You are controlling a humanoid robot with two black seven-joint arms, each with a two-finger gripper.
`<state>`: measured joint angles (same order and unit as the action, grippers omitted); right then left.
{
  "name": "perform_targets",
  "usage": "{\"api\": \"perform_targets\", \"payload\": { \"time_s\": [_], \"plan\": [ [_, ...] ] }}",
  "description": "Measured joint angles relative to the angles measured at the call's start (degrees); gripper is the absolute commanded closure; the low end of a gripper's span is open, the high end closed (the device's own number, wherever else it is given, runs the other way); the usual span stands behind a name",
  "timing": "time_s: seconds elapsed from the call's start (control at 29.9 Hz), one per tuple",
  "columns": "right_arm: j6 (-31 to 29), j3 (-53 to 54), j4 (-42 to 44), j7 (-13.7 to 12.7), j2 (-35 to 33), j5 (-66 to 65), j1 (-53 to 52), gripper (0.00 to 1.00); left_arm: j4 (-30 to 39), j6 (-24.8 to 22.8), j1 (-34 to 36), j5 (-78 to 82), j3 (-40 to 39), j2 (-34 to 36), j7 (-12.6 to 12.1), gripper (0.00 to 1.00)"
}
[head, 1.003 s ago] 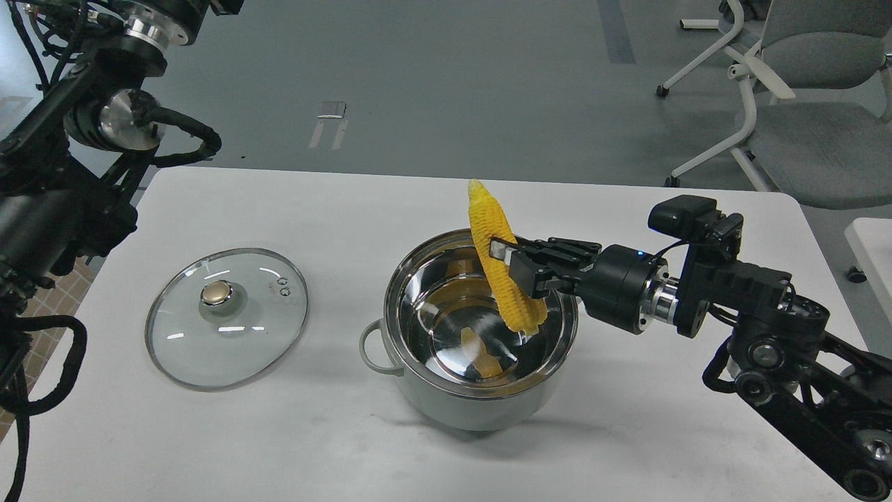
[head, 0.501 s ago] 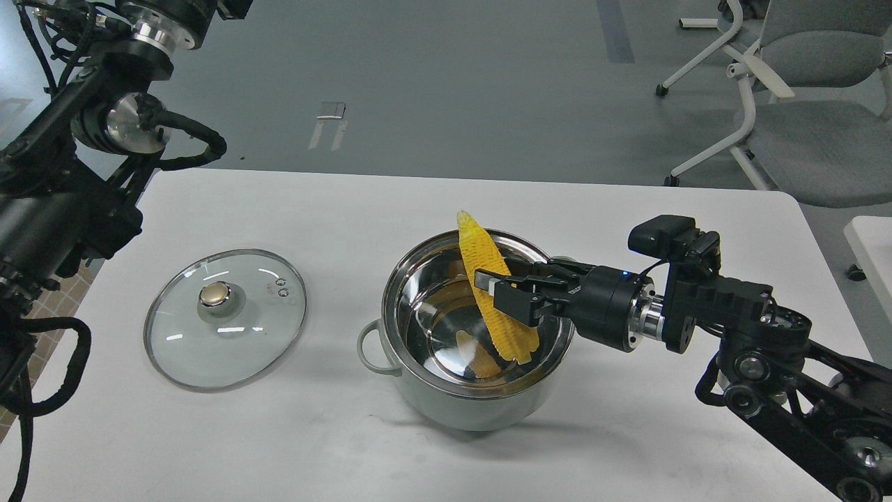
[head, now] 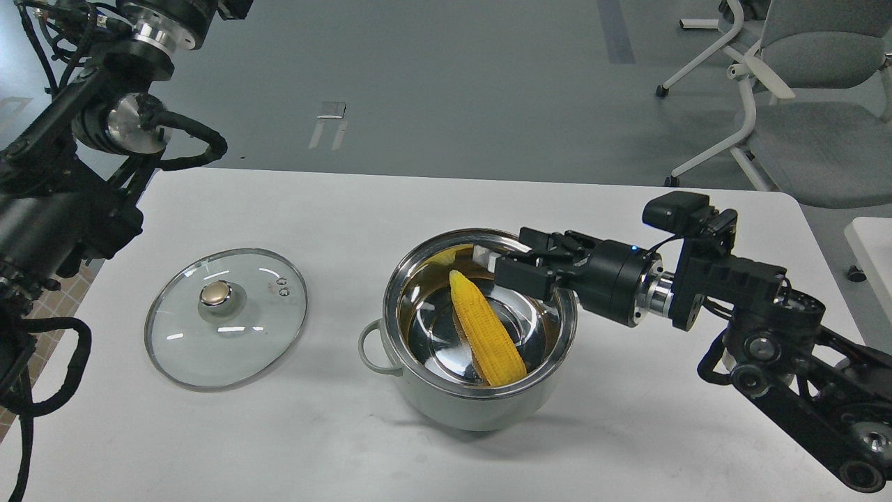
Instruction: Open pot and put corn in
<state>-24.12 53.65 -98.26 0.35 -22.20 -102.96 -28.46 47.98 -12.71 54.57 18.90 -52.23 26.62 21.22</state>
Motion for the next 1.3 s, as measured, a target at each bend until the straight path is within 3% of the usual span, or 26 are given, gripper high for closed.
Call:
{"api": "perform_targets", "payload": {
  "time_s": [0.27,0.5,0.63,0.8,0.9,1.0,1.1,1.3],
  "plan": [
    [0.3,17.2,6.2,0.1,7.5,3.1,-8.5,0.0,0.1,-3.0,-1.6,-0.1,0.0,0.5,0.0,0.02],
    [0.2,25.6,32.1,0.2,9.5,19.5,-25.3,0.0,-0.1,-3.4,-2.9,-0.2,-0.5,-0.7,0.0,0.02],
    [0.5,26.9,43.7,0.3,8.6,37.5,-30.2,0.0,-0.2,-3.4,-2.9,-0.3,-1.5,-1.1,0.0,0.02],
    [0.2,28.3,53.1,0.5,5.9,57.9,-30.5,0.0,-1.5,-3.4,-2.8,-0.5,-2.7,-1.1,-0.8,0.02],
    [-0.1,28.4,57.9,1.1,4.7,63.3,-30.0,0.0,-2.3,-3.4,-2.8,-0.6,-2.9,-1.2,-1.1,0.02],
    [-0.4,28.6,62.7,4.4,4.0,65.9,-29.2,0.0,-2.9,-3.4,-2.7,-0.7,-3.0,-1.4,-1.2,0.02],
    [-1.0,28.6,64.5,6.9,3.7,68.1,-27.8,0.0,-3.7,-3.4,-2.2,-0.7,-3.0,-1.5,-1.5,0.02],
    [-2.5,28.6,64.0,7.9,3.9,73.5,-23.7,0.0,-8.8,-4.1,1.2,-0.6,-2.3,-1.8,-1.6,0.02]
  ]
}}
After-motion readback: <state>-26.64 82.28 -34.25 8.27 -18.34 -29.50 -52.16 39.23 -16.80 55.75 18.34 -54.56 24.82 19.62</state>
